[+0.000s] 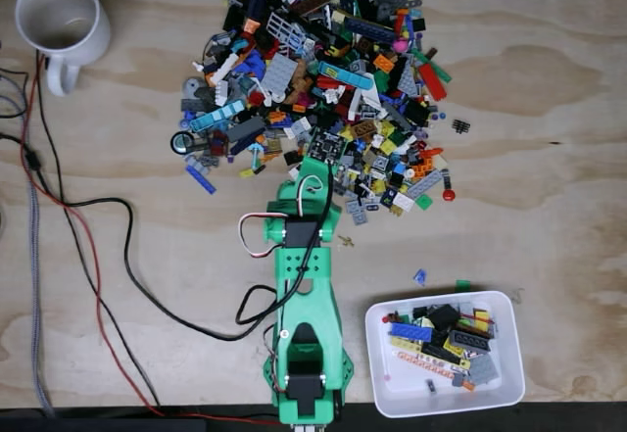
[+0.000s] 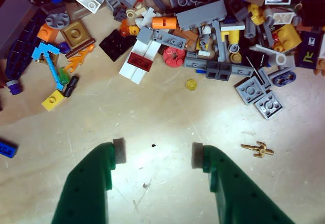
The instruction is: Find the closest Lego and put it in the bin.
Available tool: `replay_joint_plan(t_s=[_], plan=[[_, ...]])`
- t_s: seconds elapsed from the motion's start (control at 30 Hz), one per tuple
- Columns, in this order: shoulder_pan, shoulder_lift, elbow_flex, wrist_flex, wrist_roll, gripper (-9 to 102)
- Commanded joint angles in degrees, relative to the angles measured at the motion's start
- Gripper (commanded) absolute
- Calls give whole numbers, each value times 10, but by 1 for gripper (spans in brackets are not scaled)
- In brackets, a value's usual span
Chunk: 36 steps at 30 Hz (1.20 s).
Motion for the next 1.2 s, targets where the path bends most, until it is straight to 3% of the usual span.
replay_joint_plan(t_s=[0.0,0.37,0.43,0.63,0.77,1.17], plan=[[5,-4,7,-3,-4,16],[9,-8,7,-3,-1,16],[6,-19,7,-12,24,16],[-28,-154,-14,-109,245,19],[-39,-221,-54,-143,340,21],[-18,-365,-139,-176,359,19]])
